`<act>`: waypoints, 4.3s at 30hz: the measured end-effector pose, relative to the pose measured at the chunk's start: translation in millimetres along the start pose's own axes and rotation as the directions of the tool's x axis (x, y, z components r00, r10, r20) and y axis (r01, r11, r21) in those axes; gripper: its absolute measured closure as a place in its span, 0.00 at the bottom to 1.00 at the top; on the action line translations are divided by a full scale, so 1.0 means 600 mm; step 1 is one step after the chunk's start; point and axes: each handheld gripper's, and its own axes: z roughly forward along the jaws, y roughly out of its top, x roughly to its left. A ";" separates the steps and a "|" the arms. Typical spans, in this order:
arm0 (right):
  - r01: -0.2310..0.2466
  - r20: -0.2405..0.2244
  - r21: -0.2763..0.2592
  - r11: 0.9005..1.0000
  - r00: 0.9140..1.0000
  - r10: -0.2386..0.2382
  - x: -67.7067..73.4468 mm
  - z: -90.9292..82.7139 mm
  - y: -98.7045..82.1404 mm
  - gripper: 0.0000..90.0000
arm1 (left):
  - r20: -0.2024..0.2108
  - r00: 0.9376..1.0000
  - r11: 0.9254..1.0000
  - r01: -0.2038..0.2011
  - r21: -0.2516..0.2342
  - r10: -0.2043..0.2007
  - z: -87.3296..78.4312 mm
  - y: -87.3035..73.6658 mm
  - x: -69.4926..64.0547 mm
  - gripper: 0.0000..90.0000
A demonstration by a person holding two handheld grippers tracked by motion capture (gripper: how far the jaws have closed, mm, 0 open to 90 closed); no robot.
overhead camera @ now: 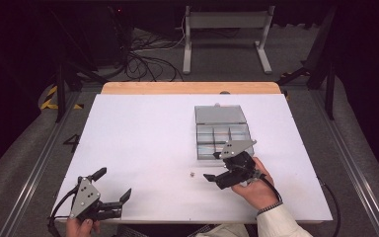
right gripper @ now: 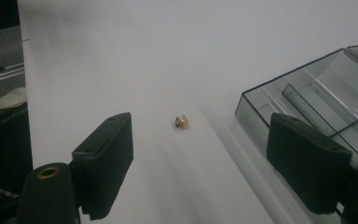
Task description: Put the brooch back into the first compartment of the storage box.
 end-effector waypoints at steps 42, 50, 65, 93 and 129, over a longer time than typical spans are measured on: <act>0.061 -0.047 0.196 0.979 0.997 -0.053 0.009 0.124 0.032 0.46 | 0.007 1.000 1.000 -0.003 0.004 0.003 0.001 -0.001 0.001 0.03; 0.069 -0.051 0.210 0.975 0.997 -0.059 0.010 0.140 0.035 0.48 | 0.008 1.000 1.000 -0.004 0.004 0.004 0.002 0.000 0.001 0.03; 0.080 -0.035 0.251 0.965 0.997 -0.073 0.012 0.155 0.035 0.61 | 0.011 1.000 1.000 -0.004 0.002 0.004 0.002 0.000 0.001 0.03; 0.085 -0.045 0.285 0.955 0.996 -0.076 0.013 0.160 0.033 0.89 | 0.011 1.000 1.000 -0.010 0.001 0.010 0.001 0.000 0.001 0.03; 0.103 0.025 0.133 0.986 0.994 -0.107 0.024 0.099 0.055 0.90 | 0.012 1.000 1.000 -0.008 0.000 0.008 0.001 0.000 0.002 0.03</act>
